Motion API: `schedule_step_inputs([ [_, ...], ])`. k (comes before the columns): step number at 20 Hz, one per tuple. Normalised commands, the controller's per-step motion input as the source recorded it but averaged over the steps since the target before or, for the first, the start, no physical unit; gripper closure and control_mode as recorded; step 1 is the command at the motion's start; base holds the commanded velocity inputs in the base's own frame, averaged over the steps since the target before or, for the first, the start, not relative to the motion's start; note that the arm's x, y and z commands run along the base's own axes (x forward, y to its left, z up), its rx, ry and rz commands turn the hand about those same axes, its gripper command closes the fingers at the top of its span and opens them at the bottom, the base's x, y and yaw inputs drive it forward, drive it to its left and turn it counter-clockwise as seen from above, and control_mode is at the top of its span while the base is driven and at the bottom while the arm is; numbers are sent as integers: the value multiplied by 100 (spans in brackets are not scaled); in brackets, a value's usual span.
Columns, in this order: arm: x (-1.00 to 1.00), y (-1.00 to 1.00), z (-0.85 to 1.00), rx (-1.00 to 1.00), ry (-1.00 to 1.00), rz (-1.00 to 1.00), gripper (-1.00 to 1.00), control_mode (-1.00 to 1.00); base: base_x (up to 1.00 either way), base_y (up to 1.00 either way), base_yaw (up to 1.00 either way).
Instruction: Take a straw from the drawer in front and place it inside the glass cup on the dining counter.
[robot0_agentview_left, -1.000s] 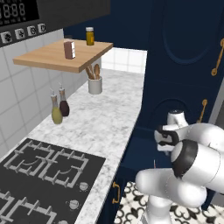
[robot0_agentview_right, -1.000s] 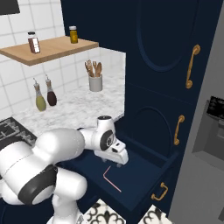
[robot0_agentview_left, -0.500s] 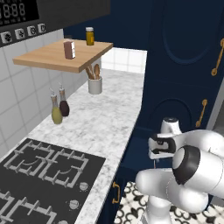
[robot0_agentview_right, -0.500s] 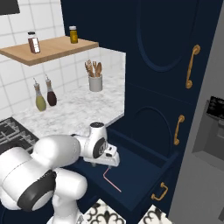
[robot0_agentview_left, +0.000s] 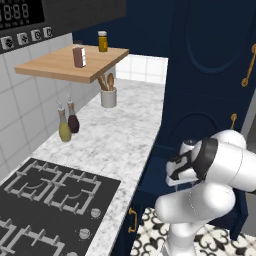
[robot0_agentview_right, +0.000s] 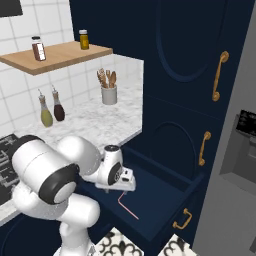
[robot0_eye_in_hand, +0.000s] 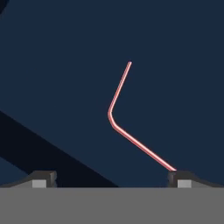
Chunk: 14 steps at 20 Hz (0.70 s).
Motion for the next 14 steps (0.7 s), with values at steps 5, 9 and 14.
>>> schedule_step_inputs([
  [5, -4, 9, -40, 0, -6, 4, -100, -100, 0, 0, 0],
  [9, 0, 0, -45, 0, -5, 3, -100, -100, 0, 0, 0],
  [14, 0, 0, -47, 0, -7, 3, -100, -100, 0, 0, 0],
])
